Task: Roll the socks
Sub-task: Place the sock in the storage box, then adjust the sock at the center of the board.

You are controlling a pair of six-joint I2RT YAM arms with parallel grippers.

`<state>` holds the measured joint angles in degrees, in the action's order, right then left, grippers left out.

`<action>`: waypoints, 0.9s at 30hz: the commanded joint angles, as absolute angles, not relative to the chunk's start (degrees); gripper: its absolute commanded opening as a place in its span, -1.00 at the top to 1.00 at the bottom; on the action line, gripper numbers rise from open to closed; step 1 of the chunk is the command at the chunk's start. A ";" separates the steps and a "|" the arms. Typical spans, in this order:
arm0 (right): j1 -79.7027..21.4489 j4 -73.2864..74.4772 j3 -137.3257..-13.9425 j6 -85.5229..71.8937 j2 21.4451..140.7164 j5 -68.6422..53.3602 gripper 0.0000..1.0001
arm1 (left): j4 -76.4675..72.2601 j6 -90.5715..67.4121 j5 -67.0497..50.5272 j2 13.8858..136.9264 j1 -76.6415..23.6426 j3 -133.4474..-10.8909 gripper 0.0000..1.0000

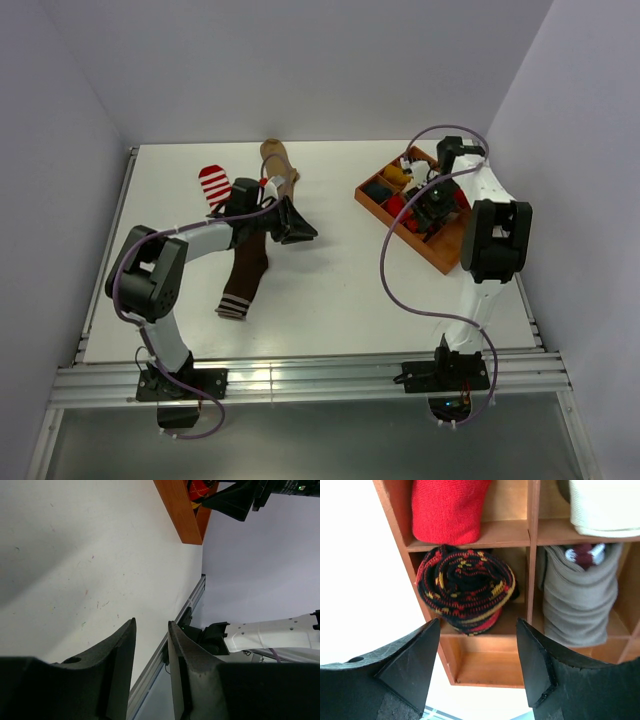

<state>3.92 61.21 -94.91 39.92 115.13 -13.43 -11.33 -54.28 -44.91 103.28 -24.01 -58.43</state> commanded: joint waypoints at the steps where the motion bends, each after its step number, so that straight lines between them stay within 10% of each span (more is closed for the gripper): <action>1: 4.75 63.54 -97.91 39.73 112.32 -15.29 -0.40 | -11.78 -52.56 -43.34 99.76 -23.73 -59.59 0.24; 18: 5.36 65.39 -98.97 38.14 103.63 -24.78 -0.39 | 4.48 -53.09 -2.21 71.82 -15.82 -37.71 0.32; 27: 5.10 64.25 -96.42 38.06 103.18 -26.01 -0.38 | 3.70 -53.00 1.93 77.94 -15.82 -36.65 0.38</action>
<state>5.15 64.75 -96.95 38.46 104.71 -24.21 5.04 -53.23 -0.95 75.13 -15.88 -36.86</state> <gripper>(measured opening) 0.691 0.316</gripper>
